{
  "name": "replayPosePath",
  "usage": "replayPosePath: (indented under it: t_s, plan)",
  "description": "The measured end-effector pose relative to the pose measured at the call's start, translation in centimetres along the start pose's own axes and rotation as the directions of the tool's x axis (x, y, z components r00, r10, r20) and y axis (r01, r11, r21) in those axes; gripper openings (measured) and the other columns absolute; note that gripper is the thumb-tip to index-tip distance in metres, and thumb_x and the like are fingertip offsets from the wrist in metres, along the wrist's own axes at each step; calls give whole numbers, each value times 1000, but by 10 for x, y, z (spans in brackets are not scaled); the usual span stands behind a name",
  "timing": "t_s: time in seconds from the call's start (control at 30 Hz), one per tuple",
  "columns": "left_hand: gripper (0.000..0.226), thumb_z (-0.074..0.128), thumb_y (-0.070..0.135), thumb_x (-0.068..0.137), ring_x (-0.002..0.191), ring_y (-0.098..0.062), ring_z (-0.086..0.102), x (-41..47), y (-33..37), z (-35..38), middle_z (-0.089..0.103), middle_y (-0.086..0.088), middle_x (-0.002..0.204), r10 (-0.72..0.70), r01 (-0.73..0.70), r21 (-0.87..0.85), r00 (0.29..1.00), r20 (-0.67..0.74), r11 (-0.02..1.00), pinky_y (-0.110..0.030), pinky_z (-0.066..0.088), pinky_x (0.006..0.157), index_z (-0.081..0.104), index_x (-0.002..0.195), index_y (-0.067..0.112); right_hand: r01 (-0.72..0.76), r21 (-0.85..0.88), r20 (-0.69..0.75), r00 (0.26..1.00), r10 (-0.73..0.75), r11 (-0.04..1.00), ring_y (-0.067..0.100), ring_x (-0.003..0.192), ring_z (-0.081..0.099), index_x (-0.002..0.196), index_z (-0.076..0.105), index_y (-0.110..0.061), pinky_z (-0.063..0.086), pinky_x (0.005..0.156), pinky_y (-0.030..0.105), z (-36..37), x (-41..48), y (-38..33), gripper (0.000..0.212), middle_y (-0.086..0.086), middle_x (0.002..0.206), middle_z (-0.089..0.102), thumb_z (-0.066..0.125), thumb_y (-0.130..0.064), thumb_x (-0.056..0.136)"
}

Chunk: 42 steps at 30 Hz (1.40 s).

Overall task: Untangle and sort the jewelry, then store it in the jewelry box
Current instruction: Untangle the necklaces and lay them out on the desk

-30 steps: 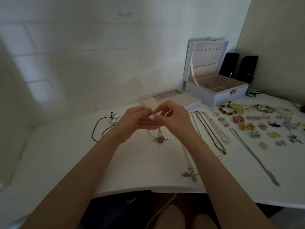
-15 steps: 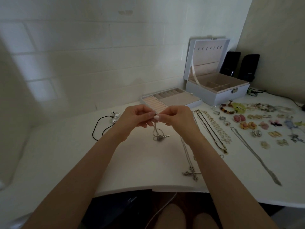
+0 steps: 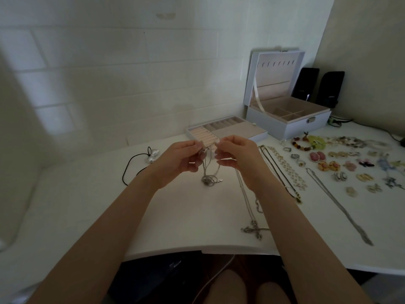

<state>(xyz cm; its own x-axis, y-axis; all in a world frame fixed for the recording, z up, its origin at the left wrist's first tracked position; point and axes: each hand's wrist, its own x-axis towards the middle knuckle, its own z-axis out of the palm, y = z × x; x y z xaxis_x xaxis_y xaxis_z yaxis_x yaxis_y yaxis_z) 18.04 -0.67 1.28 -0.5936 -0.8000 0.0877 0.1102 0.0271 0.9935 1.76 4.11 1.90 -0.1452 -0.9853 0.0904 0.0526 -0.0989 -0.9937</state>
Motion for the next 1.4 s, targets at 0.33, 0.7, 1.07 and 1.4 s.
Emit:
replayPosePath:
  t_s: [0.33,0.7,1.07,1.4]
  plan:
    - [15,50,17,88,58,-6,54,2,-3,1,60,2,69,23,-28,-101,999,-49,994,-17,47,53,59,88,5,183,-230,-3,982,-188,956,15,71,64,89,65,-14,55,69,26,14,-8,3,21,12,78,69,79,-19,75]
    - [12,51,5,93,60,-9,59,3,-6,-1,65,-2,70,100,-92,58,984,-148,994,-20,51,58,57,83,8,189,-288,-51,976,-212,939,15,62,65,76,68,-6,59,70,32,13,-9,4,8,9,68,70,76,-7,76]
    - [27,55,12,76,71,-3,51,3,-8,-2,61,11,87,211,-160,332,970,-123,930,-17,41,64,58,102,17,245,-333,-34,962,-271,910,5,67,62,75,60,-17,48,62,16,9,-6,-5,13,0,74,69,70,-13,83]
    - [16,62,-2,84,75,-11,64,0,-9,4,63,-2,81,141,-144,267,990,31,953,-20,50,76,56,95,7,236,-241,-65,964,-259,941,11,69,63,84,63,-13,48,56,16,8,-9,-5,12,8,80,68,64,-1,84]
